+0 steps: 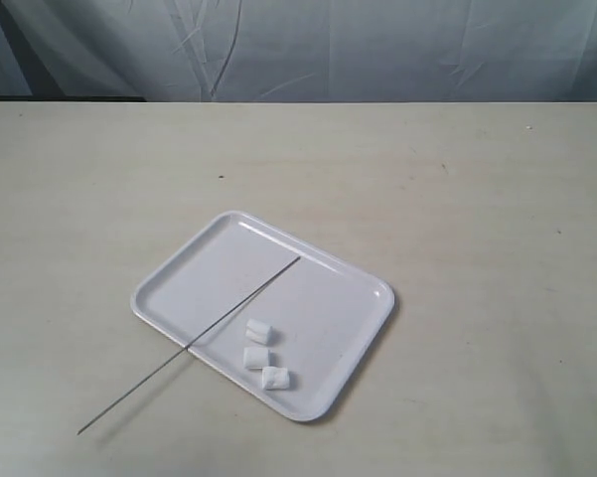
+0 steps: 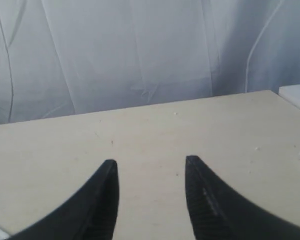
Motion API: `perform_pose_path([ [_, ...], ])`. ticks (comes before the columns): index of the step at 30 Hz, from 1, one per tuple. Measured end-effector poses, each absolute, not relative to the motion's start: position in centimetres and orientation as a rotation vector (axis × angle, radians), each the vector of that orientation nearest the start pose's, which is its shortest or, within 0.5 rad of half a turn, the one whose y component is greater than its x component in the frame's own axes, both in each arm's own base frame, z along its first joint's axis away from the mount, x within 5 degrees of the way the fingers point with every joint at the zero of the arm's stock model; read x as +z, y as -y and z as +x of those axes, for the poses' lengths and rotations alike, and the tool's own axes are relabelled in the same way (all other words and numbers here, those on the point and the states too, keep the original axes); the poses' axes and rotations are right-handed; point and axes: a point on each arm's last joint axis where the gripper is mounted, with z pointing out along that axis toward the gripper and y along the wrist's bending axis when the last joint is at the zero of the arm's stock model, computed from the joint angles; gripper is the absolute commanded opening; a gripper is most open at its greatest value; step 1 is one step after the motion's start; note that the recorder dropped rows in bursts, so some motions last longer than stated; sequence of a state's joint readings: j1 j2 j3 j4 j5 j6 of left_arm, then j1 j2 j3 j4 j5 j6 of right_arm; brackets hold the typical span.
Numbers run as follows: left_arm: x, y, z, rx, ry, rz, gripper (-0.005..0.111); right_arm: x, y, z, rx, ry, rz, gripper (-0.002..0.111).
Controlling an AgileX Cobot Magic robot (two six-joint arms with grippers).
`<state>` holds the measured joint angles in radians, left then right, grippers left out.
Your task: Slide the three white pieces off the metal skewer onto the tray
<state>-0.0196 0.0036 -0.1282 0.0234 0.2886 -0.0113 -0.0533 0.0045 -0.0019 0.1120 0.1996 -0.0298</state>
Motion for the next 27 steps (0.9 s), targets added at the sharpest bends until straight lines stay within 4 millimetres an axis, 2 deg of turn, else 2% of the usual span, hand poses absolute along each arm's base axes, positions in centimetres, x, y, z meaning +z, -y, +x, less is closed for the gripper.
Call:
perform_pose_path([
  [14,22.3,-0.2,4.8,0.023,-1.72,-0.056,0.0,18.6,0.3,5.5,-0.03,-1.786,0.063,0.042],
  [27,18.5,-0.3,5.3,0.043,-1.832,-0.056,0.0,18.5,0.3,5.4,-0.055,-1.798,0.037,0.042],
])
